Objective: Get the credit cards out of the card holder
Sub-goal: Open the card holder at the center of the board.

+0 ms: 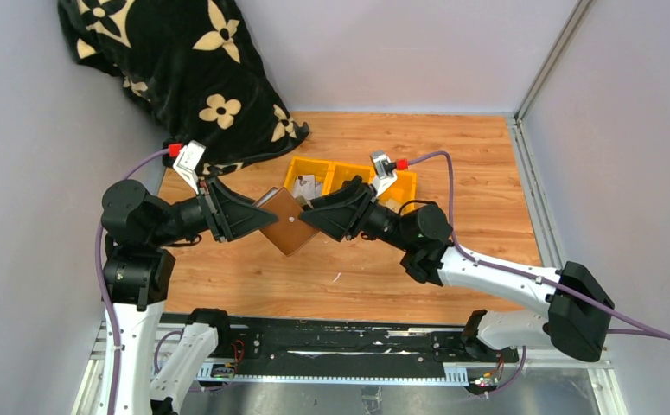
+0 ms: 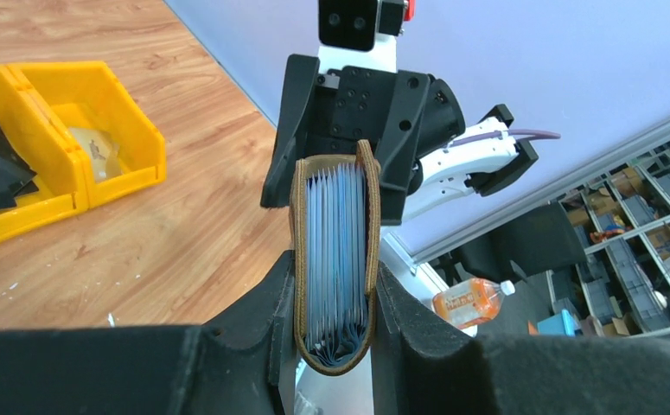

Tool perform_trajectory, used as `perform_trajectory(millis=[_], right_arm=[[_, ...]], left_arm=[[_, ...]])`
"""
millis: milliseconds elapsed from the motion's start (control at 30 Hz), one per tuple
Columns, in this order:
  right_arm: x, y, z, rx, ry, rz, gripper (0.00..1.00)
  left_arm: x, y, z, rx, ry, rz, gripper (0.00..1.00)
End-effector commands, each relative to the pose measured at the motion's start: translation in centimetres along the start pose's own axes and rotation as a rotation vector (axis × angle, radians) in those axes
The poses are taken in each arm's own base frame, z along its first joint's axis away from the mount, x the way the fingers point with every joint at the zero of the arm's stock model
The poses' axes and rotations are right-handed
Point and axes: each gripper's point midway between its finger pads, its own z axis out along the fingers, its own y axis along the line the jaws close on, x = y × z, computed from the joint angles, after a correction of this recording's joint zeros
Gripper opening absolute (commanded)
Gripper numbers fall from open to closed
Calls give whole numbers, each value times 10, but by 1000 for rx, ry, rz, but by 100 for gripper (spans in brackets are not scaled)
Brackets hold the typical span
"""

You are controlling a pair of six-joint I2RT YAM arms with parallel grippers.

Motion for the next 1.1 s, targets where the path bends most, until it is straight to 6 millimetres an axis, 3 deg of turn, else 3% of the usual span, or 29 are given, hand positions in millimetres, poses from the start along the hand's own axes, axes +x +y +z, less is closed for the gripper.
perform_trajectory(millis=[0, 167, 300, 333, 433, 467, 600, 700, 833, 1067], right_arm=[[-34, 7, 3, -47, -128, 24, 50], [-36, 9, 6, -55, -130, 46, 32], [-34, 5, 9, -25, -105, 73, 2], [-33, 3, 10, -13, -96, 76, 0], [-33, 7, 12, 6, -53, 40, 0], [-32, 7, 13, 17, -31, 23, 0], [-35, 12, 11, 54, 23, -68, 0], [-37, 12, 8, 88, 58, -119, 0], [-37, 22, 8, 75, 96, -161, 0], [-24, 37, 12, 29, 184, -203, 0]], left_arm=[[10, -23, -7, 86, 45, 20, 0], [11, -23, -7, 88, 48, 26, 0], [13, -21, -7, 85, 50, 36, 4], [14, -19, -7, 81, 53, 34, 9], [21, -13, -8, 68, 68, 47, 56], [25, -10, -9, 60, 76, 59, 64], [41, 3, -12, 33, 123, 74, 81], [49, 8, -13, 36, 140, 98, 83], [54, 24, -17, -31, 112, 231, 78], [34, 45, -31, -219, 12, 580, 73]])
